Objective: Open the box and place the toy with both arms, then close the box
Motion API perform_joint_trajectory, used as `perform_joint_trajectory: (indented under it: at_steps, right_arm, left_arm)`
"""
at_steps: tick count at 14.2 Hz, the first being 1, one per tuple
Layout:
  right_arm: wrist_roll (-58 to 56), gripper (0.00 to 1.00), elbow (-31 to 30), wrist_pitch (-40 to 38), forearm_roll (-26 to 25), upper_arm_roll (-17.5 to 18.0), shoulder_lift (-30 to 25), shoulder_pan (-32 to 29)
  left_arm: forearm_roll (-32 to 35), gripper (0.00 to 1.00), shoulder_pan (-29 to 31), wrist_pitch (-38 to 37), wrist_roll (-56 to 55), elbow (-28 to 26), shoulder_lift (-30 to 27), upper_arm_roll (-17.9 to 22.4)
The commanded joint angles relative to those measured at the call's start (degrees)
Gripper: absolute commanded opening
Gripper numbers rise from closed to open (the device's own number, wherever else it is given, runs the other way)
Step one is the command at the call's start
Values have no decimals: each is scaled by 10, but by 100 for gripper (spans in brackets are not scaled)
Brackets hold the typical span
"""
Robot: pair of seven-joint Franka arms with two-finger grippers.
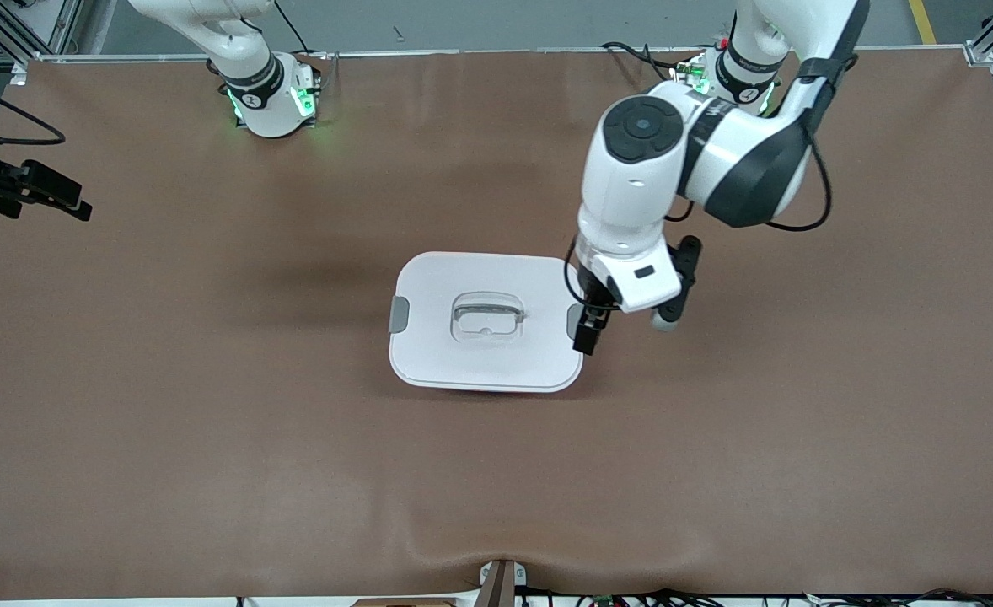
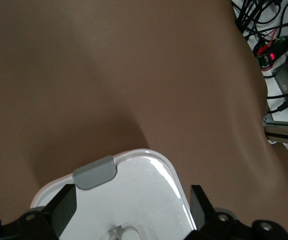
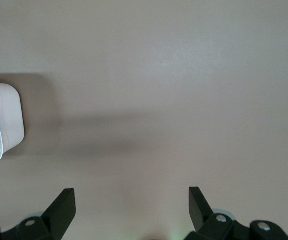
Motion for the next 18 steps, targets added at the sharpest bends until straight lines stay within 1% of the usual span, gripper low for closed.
perform_joint_trajectory:
  at_steps: [1, 3, 4, 6, 7, 10, 13, 15, 16, 18]
  right_arm:
    - [7, 100, 11, -5, -1, 7, 3, -11]
    - [7, 100, 11, -5, -1, 7, 3, -13]
    - [7, 100, 11, -5, -1, 7, 3, -13]
    - [7, 100, 14, -5, -1, 6, 3, -14]
    - [7, 100, 16, -6, -1, 6, 3, -14]
    - [7, 100, 16, -6, -1, 5, 3, -14]
    - [7, 100, 16, -5, -1, 5, 3, -14]
    - [7, 100, 16, -5, -1, 5, 3, -14]
    - [7, 100, 16, -5, -1, 5, 3, -14]
    - [7, 100, 17, -5, -1, 5, 3, -15]
  left_arm:
    - [-26, 100, 38, -34, 89, -5, -21, -5]
    - [-27, 100, 57, -47, 148, -5, -32, -5]
    - [-28, 100, 77, -52, 182, -5, -35, -8]
    - [-40, 100, 130, -54, 267, -7, -45, -30]
    - [-44, 100, 150, -61, 307, -7, -50, -34]
    - [-75, 100, 211, -74, 436, -6, -65, -35]
    - [-121, 100, 273, -89, 548, -8, -79, -42]
    - [-123, 100, 294, -119, 584, -8, -99, -42]
    - [-123, 100, 295, -140, 599, -7, -111, -38]
    - [-137, 100, 292, -221, 612, -7, -155, -36]
